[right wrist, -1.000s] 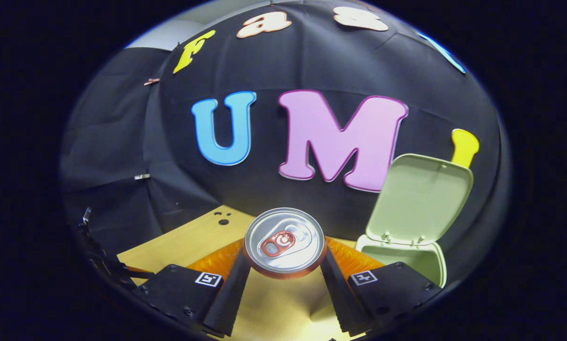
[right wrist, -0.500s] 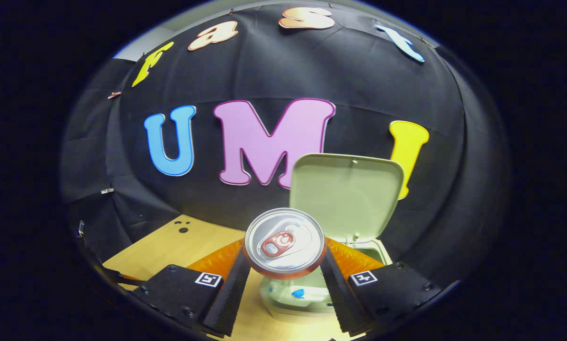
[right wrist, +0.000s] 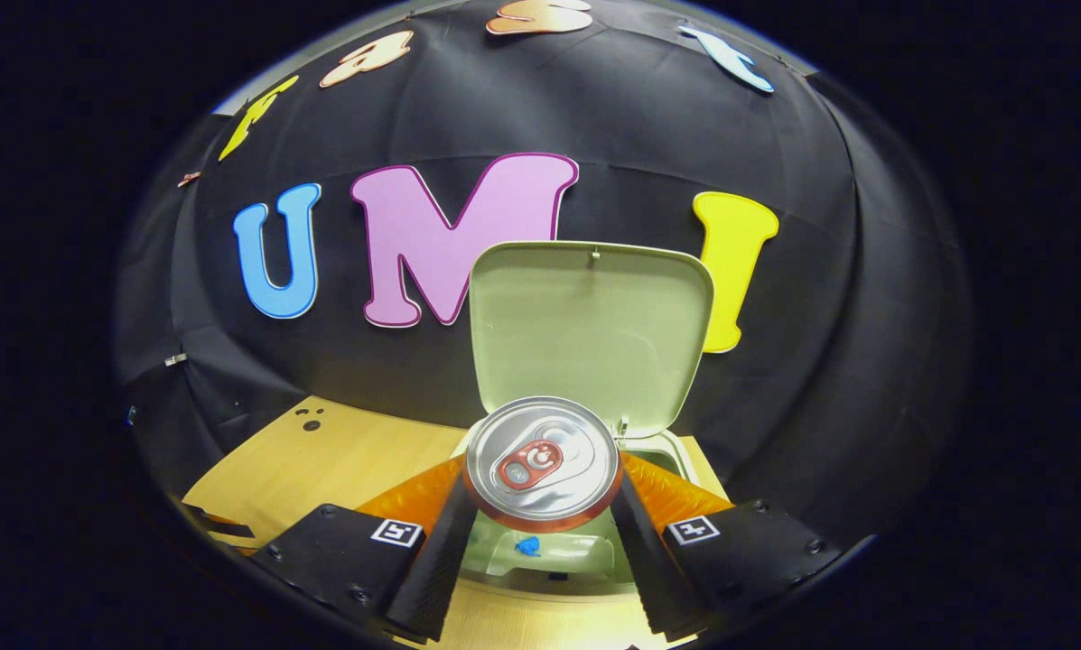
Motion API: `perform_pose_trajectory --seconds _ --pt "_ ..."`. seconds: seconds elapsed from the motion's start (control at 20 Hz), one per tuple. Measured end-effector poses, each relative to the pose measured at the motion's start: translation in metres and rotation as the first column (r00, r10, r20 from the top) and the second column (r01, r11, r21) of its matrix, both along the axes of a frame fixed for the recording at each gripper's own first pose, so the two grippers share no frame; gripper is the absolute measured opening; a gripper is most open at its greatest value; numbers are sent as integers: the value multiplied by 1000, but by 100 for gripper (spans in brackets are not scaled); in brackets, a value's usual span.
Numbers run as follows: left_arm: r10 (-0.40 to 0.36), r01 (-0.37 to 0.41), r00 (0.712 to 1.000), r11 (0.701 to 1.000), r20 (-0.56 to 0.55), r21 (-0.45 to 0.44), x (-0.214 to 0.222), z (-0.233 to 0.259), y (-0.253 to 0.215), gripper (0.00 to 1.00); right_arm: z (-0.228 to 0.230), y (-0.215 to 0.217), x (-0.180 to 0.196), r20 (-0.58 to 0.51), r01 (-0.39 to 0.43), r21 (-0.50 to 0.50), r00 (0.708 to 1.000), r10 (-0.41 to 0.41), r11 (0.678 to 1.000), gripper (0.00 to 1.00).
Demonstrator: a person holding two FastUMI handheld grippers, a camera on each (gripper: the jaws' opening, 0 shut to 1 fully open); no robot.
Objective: Press the lid of the desktop garbage bin to open it, pick up the crumpled paper on the desktop and throw it into the bin, then pick up the pop can on the desktop and drop it into the bin, and finally close the garbage bin lid.
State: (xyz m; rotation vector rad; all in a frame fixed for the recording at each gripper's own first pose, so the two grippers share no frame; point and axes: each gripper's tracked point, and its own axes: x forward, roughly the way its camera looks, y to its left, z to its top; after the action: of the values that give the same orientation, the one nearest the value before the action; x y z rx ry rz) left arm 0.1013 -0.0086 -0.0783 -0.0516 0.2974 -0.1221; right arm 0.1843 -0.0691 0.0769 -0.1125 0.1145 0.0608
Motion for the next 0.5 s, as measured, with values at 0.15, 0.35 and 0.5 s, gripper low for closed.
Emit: perform_pose_trajectory --seconds 0.15,0.35,0.5 --pt "19 -19 1000 1000 -8 -8 -1 -2 4 96 -6 1 5 -16 -2 -8 1000 2 1000 83" --pt "45 -45 999 999 -15 -12 -4 -5 12 96 -8 4 14 -19 4 -20 1000 -5 1000 84" --pt "63 -63 998 998 -21 -21 -6 -7 18 96 -11 5 18 -24 5 -20 1000 -5 1000 84"
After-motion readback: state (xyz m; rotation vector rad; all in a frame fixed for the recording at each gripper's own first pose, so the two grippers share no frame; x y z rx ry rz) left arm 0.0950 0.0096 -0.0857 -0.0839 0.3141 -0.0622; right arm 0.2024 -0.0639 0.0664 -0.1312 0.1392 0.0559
